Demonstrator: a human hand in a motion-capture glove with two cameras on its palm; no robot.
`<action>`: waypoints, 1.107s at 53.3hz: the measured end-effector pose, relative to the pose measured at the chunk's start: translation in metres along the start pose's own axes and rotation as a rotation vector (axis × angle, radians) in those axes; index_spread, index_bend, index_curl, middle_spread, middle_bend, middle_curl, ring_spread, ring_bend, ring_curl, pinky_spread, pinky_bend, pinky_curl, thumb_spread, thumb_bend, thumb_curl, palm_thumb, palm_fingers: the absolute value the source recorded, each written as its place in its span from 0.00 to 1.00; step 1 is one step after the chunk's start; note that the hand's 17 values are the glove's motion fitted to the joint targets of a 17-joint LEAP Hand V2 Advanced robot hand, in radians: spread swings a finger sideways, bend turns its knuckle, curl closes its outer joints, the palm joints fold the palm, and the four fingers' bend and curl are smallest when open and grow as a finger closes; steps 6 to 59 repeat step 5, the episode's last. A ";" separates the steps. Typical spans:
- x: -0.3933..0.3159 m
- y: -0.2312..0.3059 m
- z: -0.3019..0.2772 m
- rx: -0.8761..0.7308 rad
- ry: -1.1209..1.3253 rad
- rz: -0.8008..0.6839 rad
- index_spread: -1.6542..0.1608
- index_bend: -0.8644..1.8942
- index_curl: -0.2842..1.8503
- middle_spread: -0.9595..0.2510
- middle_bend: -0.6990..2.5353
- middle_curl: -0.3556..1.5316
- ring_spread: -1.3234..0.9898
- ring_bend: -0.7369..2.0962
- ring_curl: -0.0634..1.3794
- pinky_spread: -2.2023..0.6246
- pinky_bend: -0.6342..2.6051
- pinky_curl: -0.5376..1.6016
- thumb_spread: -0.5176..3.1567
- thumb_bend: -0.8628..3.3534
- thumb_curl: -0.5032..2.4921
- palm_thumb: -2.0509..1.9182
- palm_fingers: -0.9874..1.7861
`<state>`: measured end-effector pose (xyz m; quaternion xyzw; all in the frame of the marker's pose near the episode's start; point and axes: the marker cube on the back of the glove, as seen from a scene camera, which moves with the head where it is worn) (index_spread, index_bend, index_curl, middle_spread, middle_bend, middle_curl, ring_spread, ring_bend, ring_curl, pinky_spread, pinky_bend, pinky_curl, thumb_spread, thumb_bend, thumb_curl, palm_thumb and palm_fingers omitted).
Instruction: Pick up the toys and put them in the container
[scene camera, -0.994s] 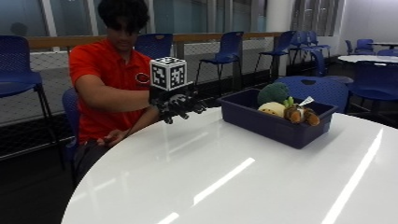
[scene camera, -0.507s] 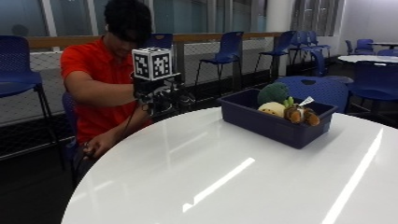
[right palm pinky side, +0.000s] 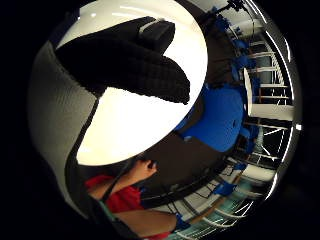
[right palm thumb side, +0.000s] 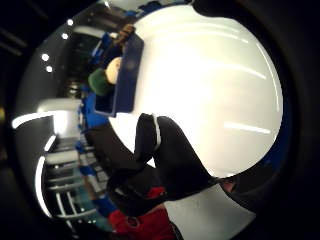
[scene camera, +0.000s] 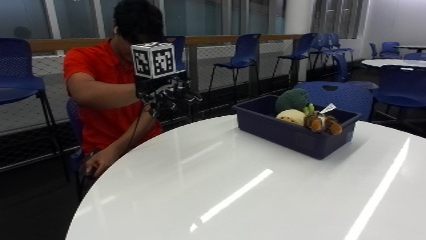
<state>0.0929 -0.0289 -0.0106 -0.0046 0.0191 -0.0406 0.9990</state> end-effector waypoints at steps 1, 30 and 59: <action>-0.001 0.000 -0.001 0.001 0.001 -0.002 0.72 0.38 0.29 0.77 0.26 0.29 0.60 0.32 0.20 0.81 0.56 0.40 0.47 0.19 0.23 0.50 0.31; -0.005 0.001 -0.002 0.011 0.011 -0.011 0.72 0.38 0.29 0.77 0.26 0.29 0.60 0.32 0.20 0.81 0.56 0.40 0.47 0.19 0.23 0.50 0.31; -0.005 0.001 -0.002 0.011 0.011 -0.011 0.72 0.38 0.29 0.77 0.26 0.29 0.60 0.32 0.20 0.81 0.56 0.40 0.47 0.19 0.23 0.50 0.31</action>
